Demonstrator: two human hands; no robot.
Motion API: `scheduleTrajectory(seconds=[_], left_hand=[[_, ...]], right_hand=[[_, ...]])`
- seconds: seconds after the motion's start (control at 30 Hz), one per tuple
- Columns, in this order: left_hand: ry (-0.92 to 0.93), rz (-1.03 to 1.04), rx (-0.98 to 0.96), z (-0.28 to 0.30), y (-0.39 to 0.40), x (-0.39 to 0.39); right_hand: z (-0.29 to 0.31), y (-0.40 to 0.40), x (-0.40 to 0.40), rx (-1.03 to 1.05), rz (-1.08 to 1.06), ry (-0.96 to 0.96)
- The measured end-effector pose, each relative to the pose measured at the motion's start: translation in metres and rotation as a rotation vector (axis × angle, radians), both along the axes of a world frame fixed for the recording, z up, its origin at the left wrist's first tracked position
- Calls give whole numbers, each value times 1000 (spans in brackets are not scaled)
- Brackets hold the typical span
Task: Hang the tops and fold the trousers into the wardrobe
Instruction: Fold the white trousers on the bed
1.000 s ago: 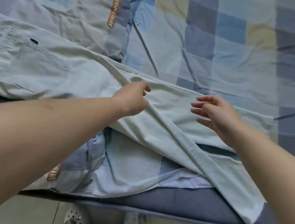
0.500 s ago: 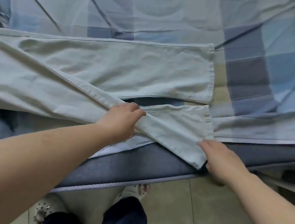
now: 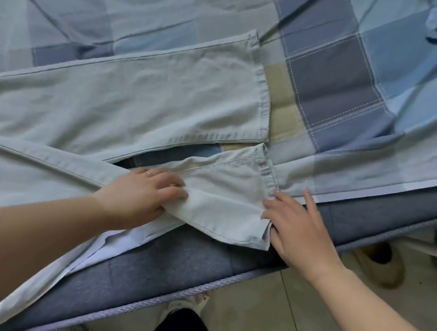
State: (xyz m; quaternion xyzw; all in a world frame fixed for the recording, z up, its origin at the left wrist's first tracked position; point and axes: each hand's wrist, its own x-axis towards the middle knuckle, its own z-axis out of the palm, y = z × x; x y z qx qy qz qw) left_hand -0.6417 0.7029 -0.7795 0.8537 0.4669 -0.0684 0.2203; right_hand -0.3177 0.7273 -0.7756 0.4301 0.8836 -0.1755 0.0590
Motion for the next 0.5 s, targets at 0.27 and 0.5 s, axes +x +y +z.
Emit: scheduleTrajectory(seconds=[0.27,0.5], left_hand=[[-77,606,37,37,59,-40],[82,612,224,61,174,-67]], right_hand=[[44,69,-57,-249,-805,645],[25,200,-100,-317,-1001,598]])
